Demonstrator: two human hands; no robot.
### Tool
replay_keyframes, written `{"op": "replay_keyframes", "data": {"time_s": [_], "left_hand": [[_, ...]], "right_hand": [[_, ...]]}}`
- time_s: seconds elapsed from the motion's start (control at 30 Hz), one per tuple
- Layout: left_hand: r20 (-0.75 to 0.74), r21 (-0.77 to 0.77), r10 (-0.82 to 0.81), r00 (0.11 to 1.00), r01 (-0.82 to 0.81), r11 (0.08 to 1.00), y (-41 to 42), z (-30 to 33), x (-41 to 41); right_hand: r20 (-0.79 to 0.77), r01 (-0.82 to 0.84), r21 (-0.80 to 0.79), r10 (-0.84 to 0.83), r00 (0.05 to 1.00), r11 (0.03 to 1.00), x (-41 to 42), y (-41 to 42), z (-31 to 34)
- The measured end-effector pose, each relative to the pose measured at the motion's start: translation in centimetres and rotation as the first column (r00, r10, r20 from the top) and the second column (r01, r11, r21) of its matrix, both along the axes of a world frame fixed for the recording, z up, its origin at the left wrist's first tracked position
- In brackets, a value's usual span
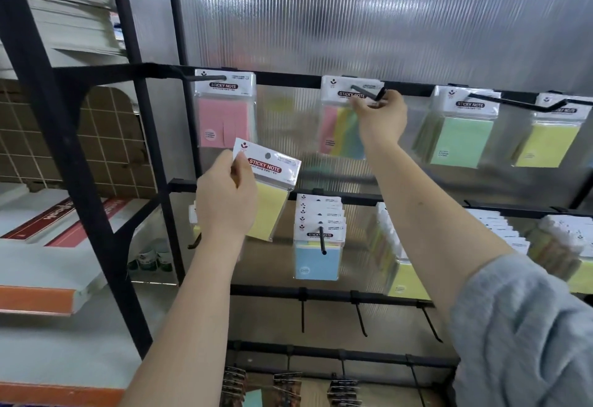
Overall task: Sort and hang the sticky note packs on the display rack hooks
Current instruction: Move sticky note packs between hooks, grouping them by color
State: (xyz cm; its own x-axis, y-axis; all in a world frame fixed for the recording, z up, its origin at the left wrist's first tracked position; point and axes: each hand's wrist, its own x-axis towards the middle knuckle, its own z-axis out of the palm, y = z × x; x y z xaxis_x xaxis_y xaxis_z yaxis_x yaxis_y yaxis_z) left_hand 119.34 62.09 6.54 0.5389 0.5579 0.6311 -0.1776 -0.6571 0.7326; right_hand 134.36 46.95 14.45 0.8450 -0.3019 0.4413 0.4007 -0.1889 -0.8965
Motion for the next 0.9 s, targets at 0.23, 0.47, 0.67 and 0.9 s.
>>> {"op": "replay_keyframes", "data": {"time_s": [0.23, 0.47, 0.67, 0.9], "left_hand": [[0.006, 0.022, -0.055, 0.998, 0.055, 0.998, 0.4, 0.2, 0.1], [0.061, 0.044, -0.195, 0.979, 0.192, 0.980, -0.2, 0.3, 0.0], [0.201, 0.197, -0.292, 0.935, 0.253, 0.947, -3.1, 0.3, 0.2], [0.238, 0.193, -0.289, 0.927, 0.246, 0.950, -11.0, -0.2, 0.4]], "right_hand": [[-0.001, 0.136, -0.005, -0.136, 0.991, 0.991, 0.1, 0.3, 0.0], [0.022, 0.207, -0.049, -0.207, 0.978, 0.977, -2.6, -2.5, -2.5], [-0.012, 0.208, -0.079, -0.210, 0.978, 0.975, -5.6, -7.2, -5.8], [-0.050, 0.173, -0.030, -0.175, 0.983, 0.984, -7.5, -15.5, -10.2]]}}
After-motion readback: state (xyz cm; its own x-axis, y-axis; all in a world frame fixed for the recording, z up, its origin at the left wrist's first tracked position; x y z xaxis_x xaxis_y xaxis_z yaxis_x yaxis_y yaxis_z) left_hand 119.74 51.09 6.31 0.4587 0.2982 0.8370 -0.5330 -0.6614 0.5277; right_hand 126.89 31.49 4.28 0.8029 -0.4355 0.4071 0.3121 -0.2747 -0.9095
